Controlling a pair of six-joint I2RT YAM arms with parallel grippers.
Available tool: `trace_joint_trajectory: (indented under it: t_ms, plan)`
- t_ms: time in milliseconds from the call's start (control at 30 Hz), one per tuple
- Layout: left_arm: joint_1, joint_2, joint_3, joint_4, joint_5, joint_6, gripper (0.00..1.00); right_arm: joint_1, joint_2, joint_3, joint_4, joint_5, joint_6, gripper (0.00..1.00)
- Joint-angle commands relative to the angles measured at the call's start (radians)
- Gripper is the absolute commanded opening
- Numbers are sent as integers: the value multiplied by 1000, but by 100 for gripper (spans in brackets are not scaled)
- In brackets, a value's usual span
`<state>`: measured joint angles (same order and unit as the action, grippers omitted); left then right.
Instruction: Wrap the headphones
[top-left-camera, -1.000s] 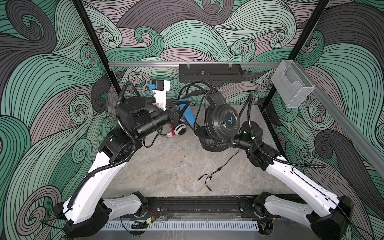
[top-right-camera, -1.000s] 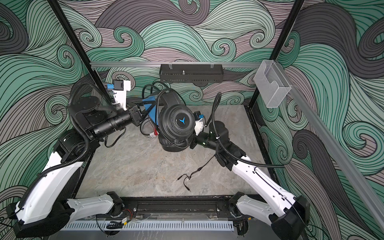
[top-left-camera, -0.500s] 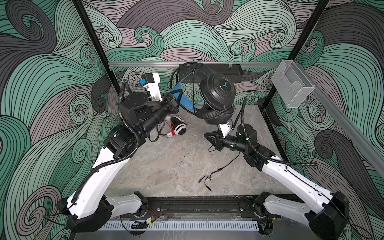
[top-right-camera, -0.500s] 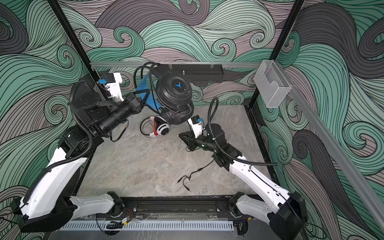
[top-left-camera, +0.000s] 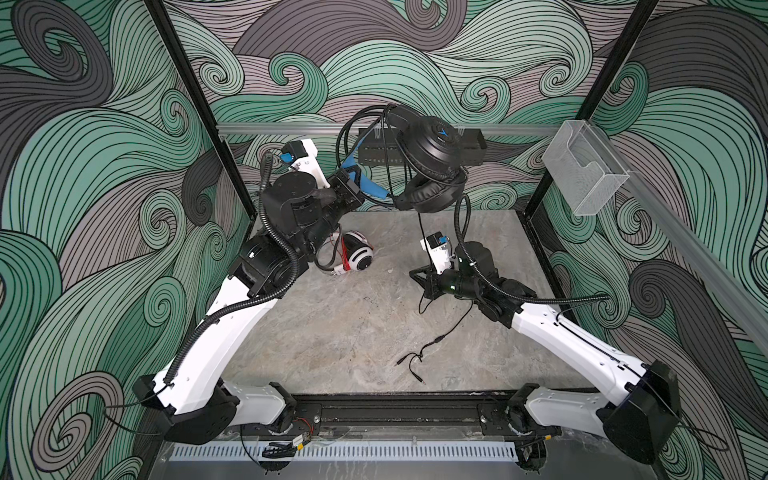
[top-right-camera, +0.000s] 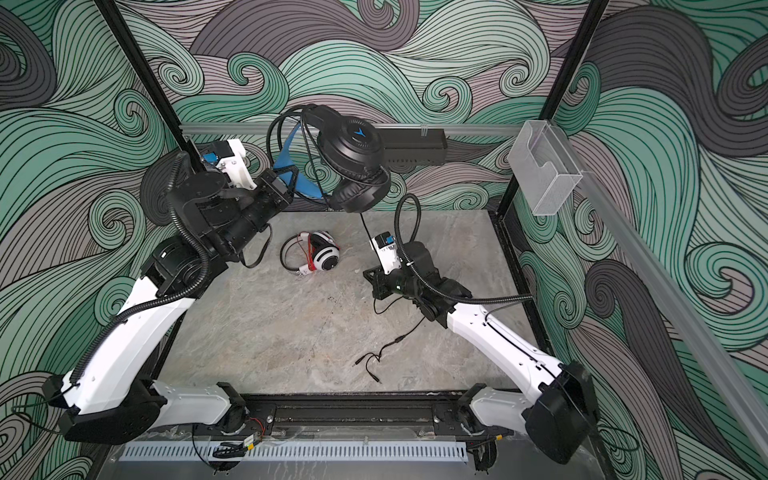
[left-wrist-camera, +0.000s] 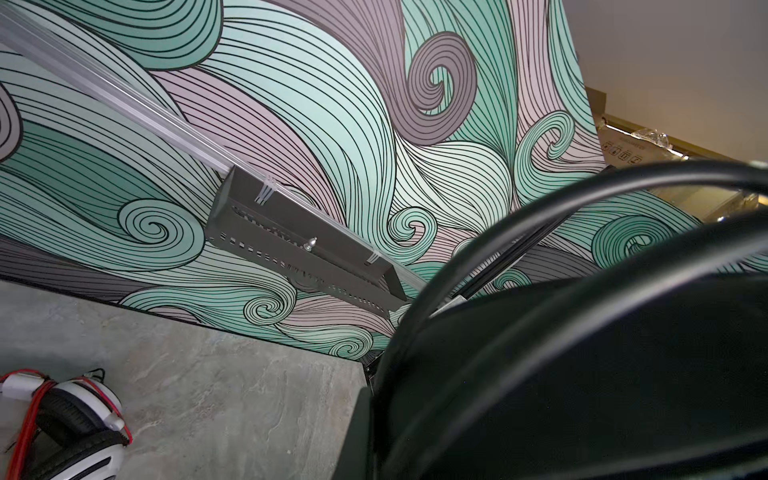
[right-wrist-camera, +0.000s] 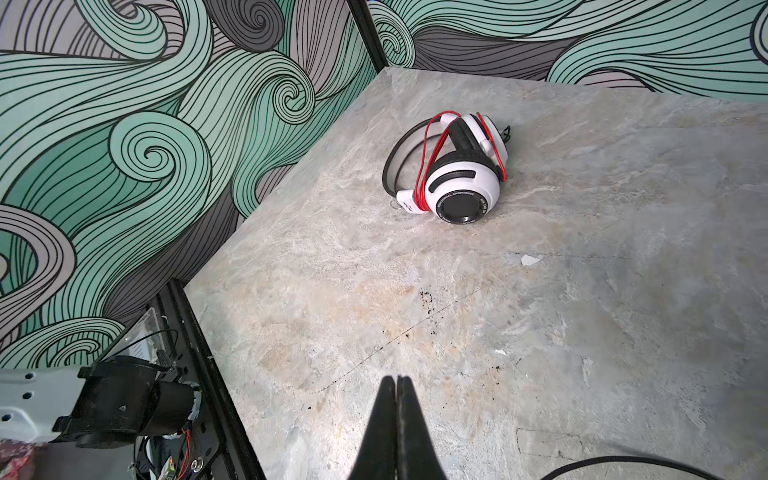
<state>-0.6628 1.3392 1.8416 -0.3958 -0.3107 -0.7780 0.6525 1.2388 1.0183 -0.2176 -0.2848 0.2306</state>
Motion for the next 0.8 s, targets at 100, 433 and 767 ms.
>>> trace_joint_trajectory:
  t_ms: [100, 433, 767]
  plan:
    - [6, 67, 144, 162, -28, -154, 0, 32, 37, 46, -92, 47, -27, 0]
    - [6, 162, 170, 129, -101, -125, 0, 68, 65, 80, -117, 44, -42, 0]
    - [9, 255, 138, 100, -292, 122, 0, 97, 23, 173, -271, 47, -56, 0]
